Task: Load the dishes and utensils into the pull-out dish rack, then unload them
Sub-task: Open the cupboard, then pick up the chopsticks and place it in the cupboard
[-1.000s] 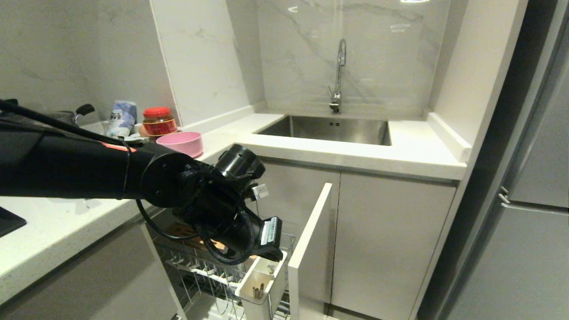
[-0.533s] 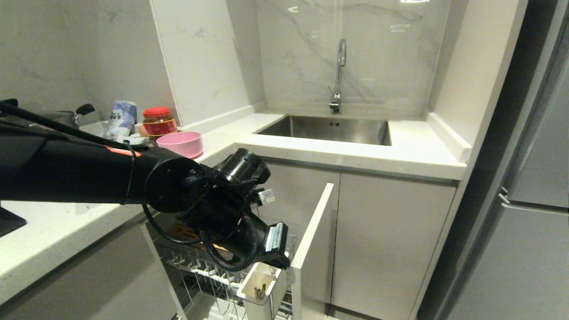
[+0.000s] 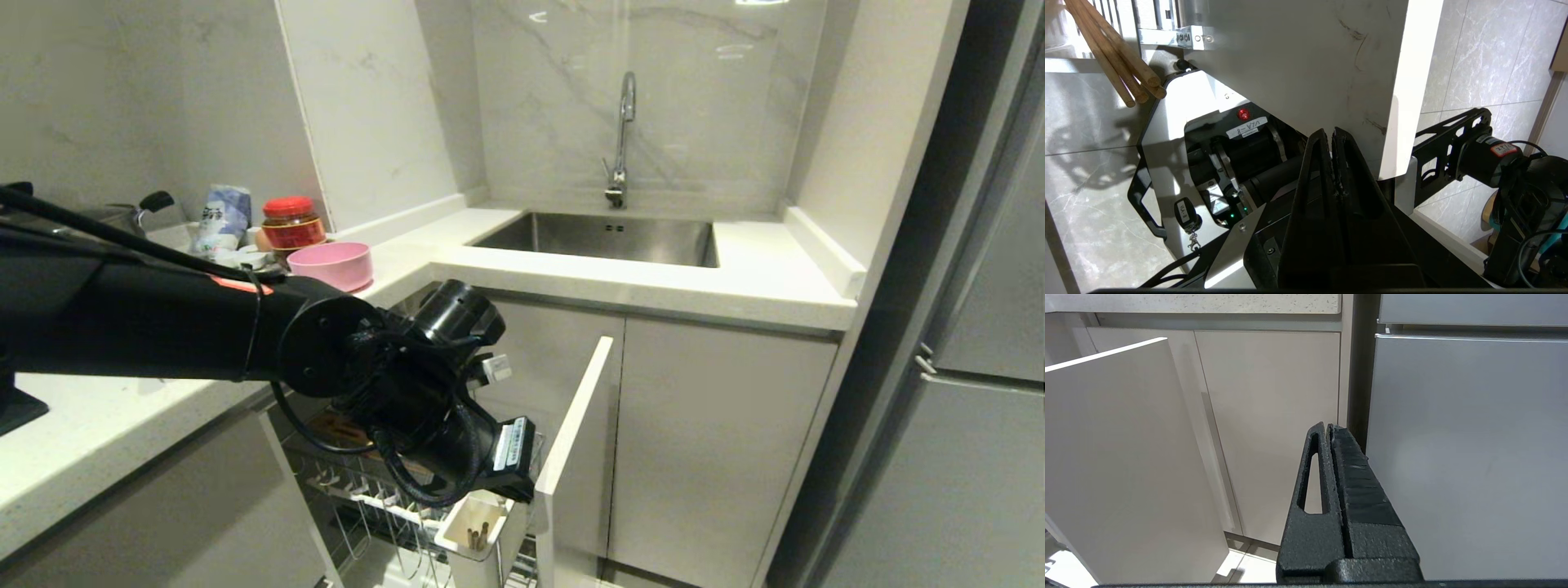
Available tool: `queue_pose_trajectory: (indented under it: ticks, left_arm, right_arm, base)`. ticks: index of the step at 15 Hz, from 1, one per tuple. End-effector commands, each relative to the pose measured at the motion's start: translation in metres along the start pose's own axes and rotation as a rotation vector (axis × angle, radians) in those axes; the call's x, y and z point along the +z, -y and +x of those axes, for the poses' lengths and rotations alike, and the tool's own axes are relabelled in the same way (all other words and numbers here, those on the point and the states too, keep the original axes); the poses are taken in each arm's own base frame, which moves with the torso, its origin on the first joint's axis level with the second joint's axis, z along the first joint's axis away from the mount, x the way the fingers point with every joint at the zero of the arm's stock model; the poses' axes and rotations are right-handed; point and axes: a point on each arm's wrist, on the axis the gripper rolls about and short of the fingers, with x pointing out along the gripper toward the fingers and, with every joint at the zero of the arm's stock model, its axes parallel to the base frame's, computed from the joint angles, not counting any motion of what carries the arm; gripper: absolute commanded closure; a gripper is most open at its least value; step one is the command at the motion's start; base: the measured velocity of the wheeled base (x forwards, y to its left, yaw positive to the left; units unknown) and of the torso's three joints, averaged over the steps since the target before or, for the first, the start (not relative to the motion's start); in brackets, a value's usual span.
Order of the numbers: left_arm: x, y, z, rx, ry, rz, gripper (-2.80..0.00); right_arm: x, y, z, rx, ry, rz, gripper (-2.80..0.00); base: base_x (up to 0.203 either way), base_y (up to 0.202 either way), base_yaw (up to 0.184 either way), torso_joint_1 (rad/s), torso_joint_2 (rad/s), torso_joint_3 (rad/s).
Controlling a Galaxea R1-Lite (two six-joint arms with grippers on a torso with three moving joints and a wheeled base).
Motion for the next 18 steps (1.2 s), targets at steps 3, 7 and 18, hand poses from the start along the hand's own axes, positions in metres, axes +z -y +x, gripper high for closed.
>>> queue_pose_trajectory:
  ticks: [3, 7, 18]
  left_arm:
    - [0.012, -0.013, -0.018, 0.035, 0.102, -0.030, 0.00]
    - [0.022, -0.026, -0.082, 0.089, 0.359, -0.040, 0.00]
    - [-0.151, -0.024, -0.279, 0.270, 1.284, 0.450, 0.00]
  right_arm:
    - [-0.007, 0.000, 0.001, 0.000, -0.025, 0.000, 0.00]
    - [-0.007, 0.000, 0.001, 0.000, -0.025, 0.000, 0.00]
    - [-0.007, 0.000, 0.001, 0.000, -0.025, 0.000, 0.00]
  base:
    - [0.000, 0.000, 0.000, 0.000, 0.00, 0.000]
    - [0.000, 0.000, 0.000, 0.000, 0.00, 0.000]
    - [0.000, 0.000, 0.000, 0.000, 0.00, 0.000]
